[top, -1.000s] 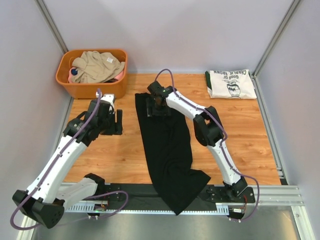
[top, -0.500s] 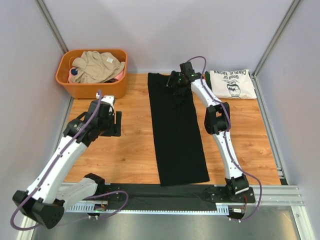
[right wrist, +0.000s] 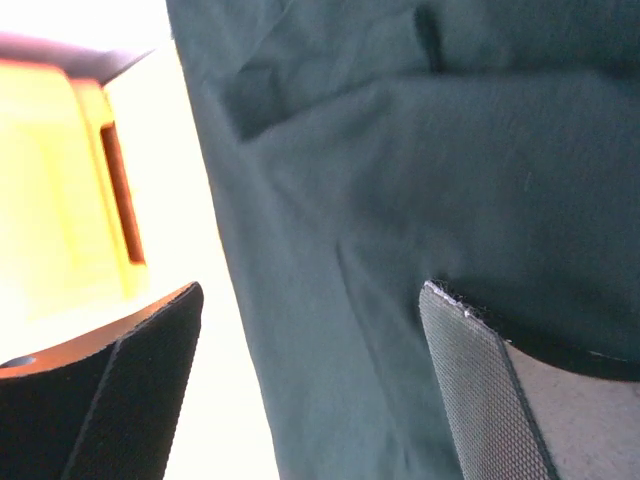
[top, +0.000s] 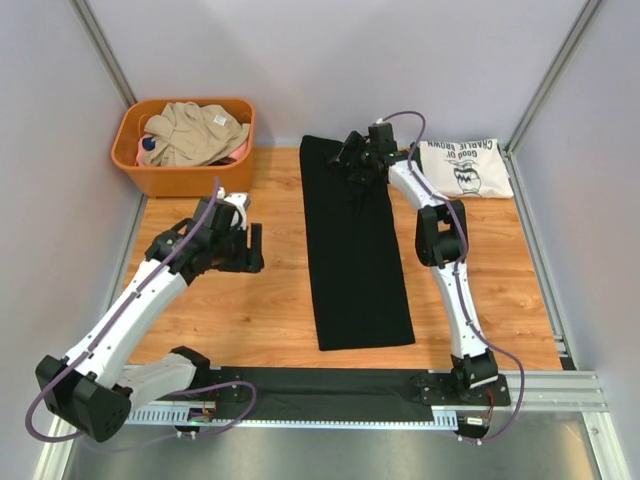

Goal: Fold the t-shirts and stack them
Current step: Fold the tshirt

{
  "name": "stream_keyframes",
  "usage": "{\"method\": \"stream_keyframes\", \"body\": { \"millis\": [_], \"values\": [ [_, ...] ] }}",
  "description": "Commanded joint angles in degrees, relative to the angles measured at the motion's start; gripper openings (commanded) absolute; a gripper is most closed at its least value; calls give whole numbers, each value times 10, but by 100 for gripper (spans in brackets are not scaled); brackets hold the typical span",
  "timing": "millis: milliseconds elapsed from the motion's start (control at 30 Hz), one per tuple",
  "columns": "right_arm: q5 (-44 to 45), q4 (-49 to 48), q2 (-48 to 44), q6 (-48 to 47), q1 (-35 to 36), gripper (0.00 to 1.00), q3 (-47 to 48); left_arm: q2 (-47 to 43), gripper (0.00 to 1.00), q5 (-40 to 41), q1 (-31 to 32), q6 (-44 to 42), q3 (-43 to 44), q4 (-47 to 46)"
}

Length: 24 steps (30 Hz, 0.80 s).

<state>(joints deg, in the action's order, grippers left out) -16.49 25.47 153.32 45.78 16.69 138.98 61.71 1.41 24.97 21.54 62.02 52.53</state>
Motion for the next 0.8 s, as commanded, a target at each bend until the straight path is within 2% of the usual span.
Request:
{"method": "stream_keyframes", "body": {
  "millis": [0, 133, 167, 233, 267, 300, 367, 400, 467, 500, 533, 633, 767],
  "values": [
    [-20, -26, -115, -34, -12, 91, -41, 4, 74, -92, 38, 46, -36, -50],
    [-21, -8, -289, -73, -36, 91, -173, -5, 75, -141, 74, 131, -108, -131],
    [0, 13, -324, -82, -39, 90, -253, -5, 75, -155, 82, 142, -124, -168],
    [48, 57, -422, -108, -44, 91, -326, 2, 75, -157, 107, 166, -168, -202],
    [85, 97, -453, -113, -45, 90, -412, 11, 75, -157, 115, 187, -181, -229],
    [103, 112, -512, -111, -45, 89, -457, 19, 74, -158, 133, 195, -200, -242],
    [133, 129, -573, -94, -46, 89, -564, 52, 74, -160, 153, 223, -213, -279],
    [132, 126, -632, -82, -46, 86, -671, 73, 73, -161, 175, 232, -222, -291],
    [134, 112, -692, -54, -46, 85, -766, 91, 72, -162, 196, 262, -230, -324],
    [127, 98, -756, -44, -43, 84, -824, 100, 71, -161, 214, 273, -237, -332],
    [120, 86, -788, -18, -42, 84, -912, 113, 70, -159, 225, 281, -240, -336],
    [113, 84, -908, 7, -31, 82, -1039, 127, 68, -136, 267, 306, -246, -342],
    [126, 149, -1028, 26, -14, 78, -1105, 128, 67, -95, 310, 345, -262, -346]
  ]
}}
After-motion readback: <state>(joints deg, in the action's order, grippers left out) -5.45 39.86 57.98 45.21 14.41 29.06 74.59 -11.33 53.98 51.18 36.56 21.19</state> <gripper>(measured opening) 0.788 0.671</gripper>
